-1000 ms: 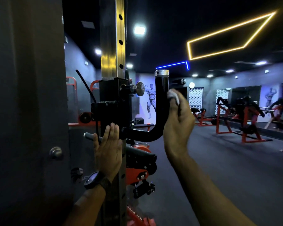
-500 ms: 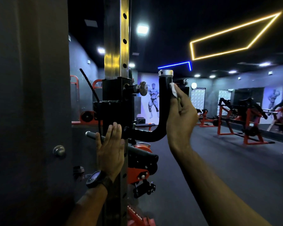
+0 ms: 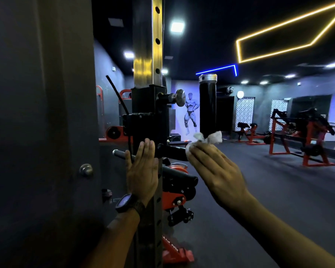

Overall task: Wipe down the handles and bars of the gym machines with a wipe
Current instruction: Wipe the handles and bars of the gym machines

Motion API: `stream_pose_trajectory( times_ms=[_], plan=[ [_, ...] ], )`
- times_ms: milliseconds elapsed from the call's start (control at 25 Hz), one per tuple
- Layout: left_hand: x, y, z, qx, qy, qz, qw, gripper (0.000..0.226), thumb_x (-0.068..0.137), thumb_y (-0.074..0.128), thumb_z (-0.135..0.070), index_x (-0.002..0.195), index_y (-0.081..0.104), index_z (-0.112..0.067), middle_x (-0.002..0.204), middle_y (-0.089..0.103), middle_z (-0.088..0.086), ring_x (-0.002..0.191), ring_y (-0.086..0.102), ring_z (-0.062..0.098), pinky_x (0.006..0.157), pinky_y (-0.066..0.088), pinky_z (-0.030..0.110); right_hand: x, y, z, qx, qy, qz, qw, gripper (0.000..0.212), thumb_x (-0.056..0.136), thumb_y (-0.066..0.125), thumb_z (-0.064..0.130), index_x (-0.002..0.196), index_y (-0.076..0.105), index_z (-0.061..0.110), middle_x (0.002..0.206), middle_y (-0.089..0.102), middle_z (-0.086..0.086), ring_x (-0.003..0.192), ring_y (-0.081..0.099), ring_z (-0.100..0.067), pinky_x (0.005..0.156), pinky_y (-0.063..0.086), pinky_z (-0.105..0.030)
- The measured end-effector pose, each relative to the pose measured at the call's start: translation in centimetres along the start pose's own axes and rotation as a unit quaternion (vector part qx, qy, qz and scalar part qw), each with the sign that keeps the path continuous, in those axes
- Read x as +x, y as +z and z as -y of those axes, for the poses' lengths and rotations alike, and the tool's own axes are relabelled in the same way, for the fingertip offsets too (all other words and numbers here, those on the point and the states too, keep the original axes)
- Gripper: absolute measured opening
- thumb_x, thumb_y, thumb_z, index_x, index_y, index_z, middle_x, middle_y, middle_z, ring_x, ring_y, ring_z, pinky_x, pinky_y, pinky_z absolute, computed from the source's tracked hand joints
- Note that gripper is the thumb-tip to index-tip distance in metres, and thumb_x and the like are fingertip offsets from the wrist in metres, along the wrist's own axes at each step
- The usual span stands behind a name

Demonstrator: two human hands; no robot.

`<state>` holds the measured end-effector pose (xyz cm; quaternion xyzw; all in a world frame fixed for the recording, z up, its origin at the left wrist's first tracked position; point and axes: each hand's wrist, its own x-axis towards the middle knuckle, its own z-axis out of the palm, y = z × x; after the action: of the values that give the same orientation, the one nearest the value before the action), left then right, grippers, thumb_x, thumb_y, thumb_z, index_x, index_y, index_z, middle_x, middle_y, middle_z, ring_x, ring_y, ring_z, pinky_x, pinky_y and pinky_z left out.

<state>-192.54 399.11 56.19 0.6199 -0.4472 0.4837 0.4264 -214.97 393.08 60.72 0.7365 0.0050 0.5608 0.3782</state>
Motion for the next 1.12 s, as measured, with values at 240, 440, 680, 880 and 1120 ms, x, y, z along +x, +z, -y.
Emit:
stream_pose_trajectory(
  times_ms=[240, 440, 680, 880, 1120],
  plan=[
    [0.0, -0.3, 0.0, -0.006, 0.007, -0.003, 1.0, 0.051, 0.099, 0.034, -0.024, 0.148, 0.028, -0.013, 0.151, 0.035, 0.003, 0.14, 0.031, 0.016, 0.121, -0.009, 0.037, 1.0, 3.0, 2.4, -0.041, -0.041, 0.003, 0.998, 0.019, 0.095, 0.056, 0.004, 0.107, 0.071, 0.0, 0.109, 0.068, -0.015, 0.107, 0.059, -0.031, 0.107, 0.038, -0.038],
    [-1.4, -0.3, 0.4, -0.013, 0.01, 0.017, 1.0, 0.057, 0.095, 0.037, -0.02, 0.15, 0.024, -0.015, 0.153, 0.037, 0.006, 0.143, 0.027, 0.015, 0.121, -0.001, 0.044, 3.7, 7.5, 5.5, -0.004, -0.031, 0.063, 0.997, 0.021, 0.089, 0.059, 0.004, 0.108, 0.063, -0.002, 0.108, 0.066, -0.018, 0.107, 0.062, -0.032, 0.097, 0.049, -0.041],
    [-2.7, -1.3, -0.4, -0.027, -0.018, 0.048, 0.998, 0.053, 0.098, 0.035, -0.024, 0.149, 0.029, -0.012, 0.152, 0.039, 0.006, 0.142, 0.032, 0.02, 0.12, -0.001, 0.041, -2.7, 4.8, 6.2, 0.077, 0.031, 0.167, 0.982, 0.036, 0.069, 0.08, 0.013, 0.105, 0.071, 0.011, 0.107, 0.069, -0.006, 0.095, 0.068, -0.023, 0.076, 0.056, -0.032],
    [-7.2, -2.7, -2.2, -0.008, -0.058, 0.159, 0.986, 0.058, 0.098, 0.025, -0.038, 0.15, 0.021, -0.012, 0.156, 0.02, -0.002, 0.146, 0.01, 0.012, 0.12, -0.011, 0.03, -8.0, 1.5, 4.8, 0.188, 0.231, 0.221, 0.929, 0.021, 0.087, 0.061, 0.021, 0.108, 0.063, 0.018, 0.106, 0.067, 0.001, 0.085, 0.065, -0.019, 0.06, 0.05, -0.029],
    [-10.2, -3.7, -11.2, 0.01, -0.106, 0.226, 0.968, 0.062, 0.095, 0.023, -0.043, 0.151, 0.031, -0.016, 0.158, 0.022, -0.001, 0.146, 0.007, 0.01, 0.12, 0.001, 0.035, -11.4, -2.5, 1.6, 0.431, 0.454, 0.177, 0.759, 0.009, 0.099, 0.051, 0.022, 0.091, 0.052, 0.026, 0.088, 0.058, 0.009, 0.076, 0.058, 0.0, 0.06, 0.038, -0.009]
  ],
)
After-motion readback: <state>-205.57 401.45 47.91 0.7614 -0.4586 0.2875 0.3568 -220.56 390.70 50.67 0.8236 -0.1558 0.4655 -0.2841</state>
